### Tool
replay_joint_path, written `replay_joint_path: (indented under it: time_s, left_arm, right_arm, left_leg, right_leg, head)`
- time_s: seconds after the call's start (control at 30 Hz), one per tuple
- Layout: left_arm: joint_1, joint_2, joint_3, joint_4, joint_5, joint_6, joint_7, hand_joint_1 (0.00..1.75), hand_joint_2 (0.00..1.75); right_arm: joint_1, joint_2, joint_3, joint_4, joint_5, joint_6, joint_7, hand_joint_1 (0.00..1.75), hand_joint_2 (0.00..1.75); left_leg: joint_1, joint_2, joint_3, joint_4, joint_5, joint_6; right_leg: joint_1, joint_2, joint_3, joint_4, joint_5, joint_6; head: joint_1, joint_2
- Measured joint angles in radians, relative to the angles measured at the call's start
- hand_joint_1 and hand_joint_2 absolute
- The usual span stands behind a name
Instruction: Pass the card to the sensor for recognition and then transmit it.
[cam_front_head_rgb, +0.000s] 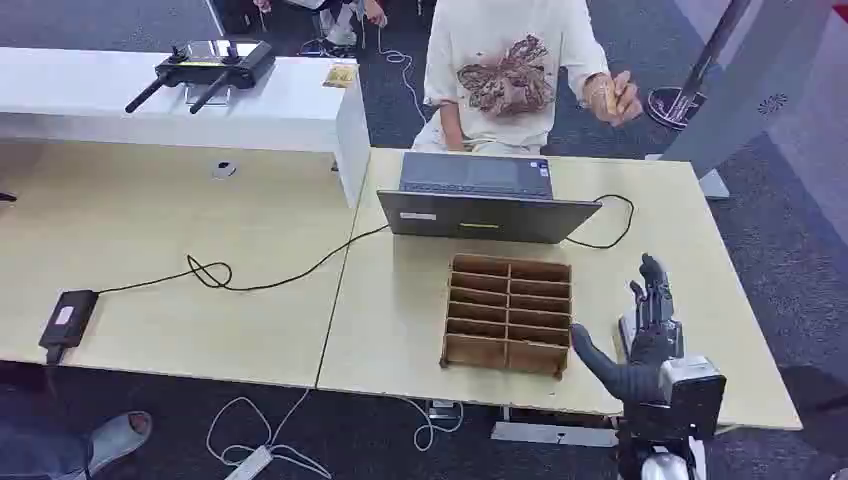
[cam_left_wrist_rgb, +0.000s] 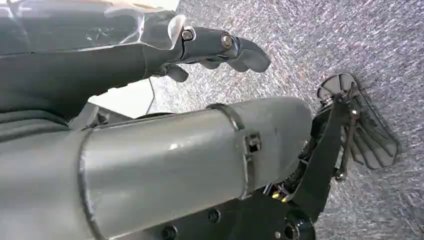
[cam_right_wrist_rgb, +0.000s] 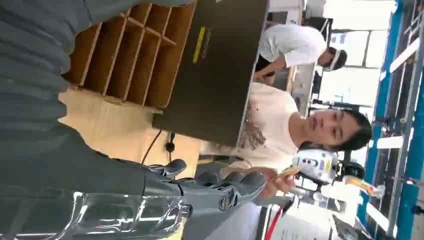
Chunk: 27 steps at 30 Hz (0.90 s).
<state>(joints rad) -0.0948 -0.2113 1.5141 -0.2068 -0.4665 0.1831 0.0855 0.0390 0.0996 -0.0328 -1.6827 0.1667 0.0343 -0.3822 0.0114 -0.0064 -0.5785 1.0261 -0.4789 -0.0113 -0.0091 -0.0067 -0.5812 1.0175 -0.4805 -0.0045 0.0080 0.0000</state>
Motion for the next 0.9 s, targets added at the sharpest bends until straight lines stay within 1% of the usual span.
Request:
replay_joint_path:
  time_s: [0.1,0.33,0.63,0.77,0.9]
  left_arm:
    - [0.000,0.000,0.000,0.000,0.000,-0.004,0.000,0.00,0.00]
    - [0.000,0.000,0.000,0.000,-0.005,-0.003,0.004,0.00,0.00]
    - [0.000,0.000,0.000,0.000,-0.003,0.002,0.012,0.00,0.00]
    - [0.000,0.000,0.000,0.000,0.000,0.003,0.012,0.00,0.00]
    - [0.000,0.000,0.000,0.000,0.002,0.004,0.012,0.00,0.00]
  right_arm:
    - [0.009,0.000,-0.016,-0.014,-0.007,-0.004,0.001,0.00,1.75]
    - [0.022,0.016,-0.036,-0.065,0.013,0.000,0.028,0.00,1.75]
    - [0.021,0.027,-0.045,-0.082,0.031,0.000,0.028,0.00,1.75]
    - [0.020,0.027,-0.045,-0.081,0.091,-0.037,0.001,0.00,1.75]
    - [0.005,0.025,-0.044,-0.080,0.160,-0.082,-0.006,0.00,1.75]
  left_leg:
    - [0.000,0.000,0.000,0.000,0.000,0.000]
    - [0.000,0.000,0.000,0.000,0.000,0.000]
    - [0.000,0.000,0.000,0.000,0.000,0.000]
    - [0.000,0.000,0.000,0.000,0.000,0.000]
    - [0.000,0.000,0.000,0.000,0.000,0.000]
  right_leg:
    - [0.000,0.000,0.000,0.000,0.000,0.000]
    - [0.000,0.000,0.000,0.000,0.000,0.000]
    - [0.000,0.000,0.000,0.000,0.000,0.000]
    - [0.000,0.000,0.000,0.000,0.000,0.000]
    - [0.000,0.000,0.000,0.000,0.000,0.000]
  head:
    - [0.000,0.000]
    - [0.000,0.000]
    - [0.000,0.000]
    - [0.000,0.000]
    - [0.000,0.000]
